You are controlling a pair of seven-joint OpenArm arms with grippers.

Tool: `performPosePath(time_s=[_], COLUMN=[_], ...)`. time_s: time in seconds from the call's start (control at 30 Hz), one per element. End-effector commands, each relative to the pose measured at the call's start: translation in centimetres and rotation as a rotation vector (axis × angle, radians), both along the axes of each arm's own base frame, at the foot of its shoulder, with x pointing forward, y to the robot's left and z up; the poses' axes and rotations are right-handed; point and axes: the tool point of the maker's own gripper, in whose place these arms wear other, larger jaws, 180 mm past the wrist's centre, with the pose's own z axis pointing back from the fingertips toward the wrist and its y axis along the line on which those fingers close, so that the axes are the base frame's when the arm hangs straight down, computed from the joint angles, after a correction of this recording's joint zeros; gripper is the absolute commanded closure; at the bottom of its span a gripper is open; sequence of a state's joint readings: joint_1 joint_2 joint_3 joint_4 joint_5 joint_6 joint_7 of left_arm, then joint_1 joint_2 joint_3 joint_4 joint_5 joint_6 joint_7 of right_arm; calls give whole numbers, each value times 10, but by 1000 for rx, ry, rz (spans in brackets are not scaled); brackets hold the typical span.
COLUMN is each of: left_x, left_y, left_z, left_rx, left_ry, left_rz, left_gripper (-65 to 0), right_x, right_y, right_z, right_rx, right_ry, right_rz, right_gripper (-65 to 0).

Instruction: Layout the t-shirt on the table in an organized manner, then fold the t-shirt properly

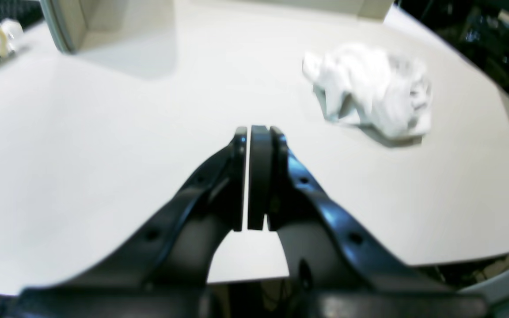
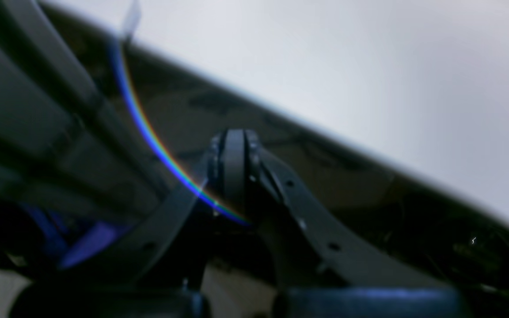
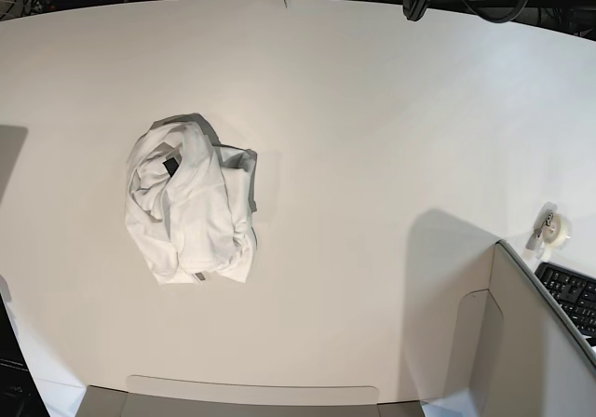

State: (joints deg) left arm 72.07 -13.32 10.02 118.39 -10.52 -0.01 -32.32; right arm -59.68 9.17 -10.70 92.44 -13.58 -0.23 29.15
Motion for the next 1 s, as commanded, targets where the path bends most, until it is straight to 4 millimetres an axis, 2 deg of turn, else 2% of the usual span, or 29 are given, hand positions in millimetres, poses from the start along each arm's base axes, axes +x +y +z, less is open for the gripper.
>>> performPosePath(time_s=[0.0,0.13,0.27,0.5,0.67,0.97], left_x=[2,2,1,9,28,78], left_y=[-1,-2,-3,-7,-9,-10], left_z=[6,-3,-10,-35,-33,-17], left_rx=[-1,5,12,19,-54,-66], left_ry=[-21,24,60,181,147,0], left_rz=[-5,-11,-20,-34,50,59], left_gripper=[0,0,0,0,0,0], right_x=[0,9,23,60,85,119], right_y=[3,5,0,-39,-45,-40], right_z=[17,44,63,100,125,145], right_rx=[25,47,41,-73,-91,-63], right_ry=[-48,-130,-193,-346,-459,-594], right_rz=[2,22,43,-6,-19,-63], right_gripper=[0,0,0,0,0,0])
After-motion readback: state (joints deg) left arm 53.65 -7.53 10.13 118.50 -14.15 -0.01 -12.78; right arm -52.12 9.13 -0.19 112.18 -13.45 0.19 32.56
